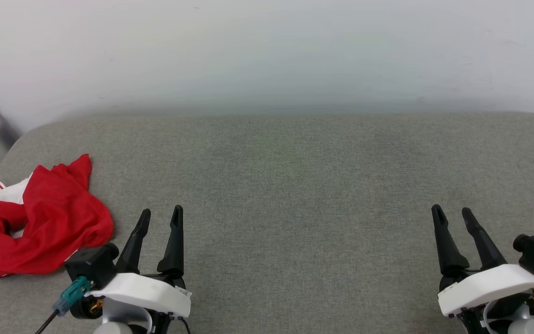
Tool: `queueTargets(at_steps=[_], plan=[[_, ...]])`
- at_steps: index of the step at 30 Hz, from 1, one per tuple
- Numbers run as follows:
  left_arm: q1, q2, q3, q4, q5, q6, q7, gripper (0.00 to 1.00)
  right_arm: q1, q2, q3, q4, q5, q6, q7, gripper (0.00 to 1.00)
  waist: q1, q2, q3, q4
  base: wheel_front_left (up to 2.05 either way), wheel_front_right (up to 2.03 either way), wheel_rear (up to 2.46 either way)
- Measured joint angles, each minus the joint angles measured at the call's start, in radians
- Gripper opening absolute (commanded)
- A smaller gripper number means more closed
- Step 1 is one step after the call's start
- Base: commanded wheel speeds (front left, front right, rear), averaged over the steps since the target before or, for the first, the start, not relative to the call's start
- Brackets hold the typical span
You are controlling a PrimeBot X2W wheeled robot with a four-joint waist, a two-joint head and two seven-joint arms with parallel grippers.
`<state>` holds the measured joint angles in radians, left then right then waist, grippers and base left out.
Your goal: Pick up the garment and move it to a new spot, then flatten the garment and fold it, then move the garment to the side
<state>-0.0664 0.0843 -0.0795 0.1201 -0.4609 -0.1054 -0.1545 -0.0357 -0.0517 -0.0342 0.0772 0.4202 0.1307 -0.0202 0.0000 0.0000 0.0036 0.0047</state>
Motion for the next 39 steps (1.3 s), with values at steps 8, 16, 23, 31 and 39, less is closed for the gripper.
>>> queueTargets(at_steps=[8,16,23,31,39], plan=[[0.0,0.003,-0.008,0.001,0.068,0.001,-0.021,1.0,0.005,0.0,0.005,-0.016,-0.078,0.0,0.0,1.0,0.0,0.0,0.002,0.001,0.0,0.0,0.0],[0.0,0.003,-0.012,0.003,0.132,0.001,-0.037,1.0,0.011,0.0,0.003,-0.03,-0.149,0.0,0.003,1.0,0.0,-0.0001,0.006,0.004,0.0,0.0,0.0],[0.0,0.003,-0.018,0.014,0.187,0.001,-0.053,1.0,0.015,0.0,0.002,-0.039,-0.201,0.0,0.004,1.0,0.0,0.0,0.006,0.006,0.0,0.0,0.0],[0.0,0.003,-0.022,0.026,0.244,0.001,-0.069,1.0,0.022,0.0,0.003,-0.045,-0.253,0.0,0.005,1.0,0.0,0.0,0.003,0.006,0.0,0.0,0.0],[0.0,0.003,-0.029,0.036,0.297,0.001,-0.085,1.0,0.029,0.0,-0.002,-0.053,-0.298,0.0,0.005,1.0,0.0,0.0,0.0,0.008,0.0,0.0,0.0]])
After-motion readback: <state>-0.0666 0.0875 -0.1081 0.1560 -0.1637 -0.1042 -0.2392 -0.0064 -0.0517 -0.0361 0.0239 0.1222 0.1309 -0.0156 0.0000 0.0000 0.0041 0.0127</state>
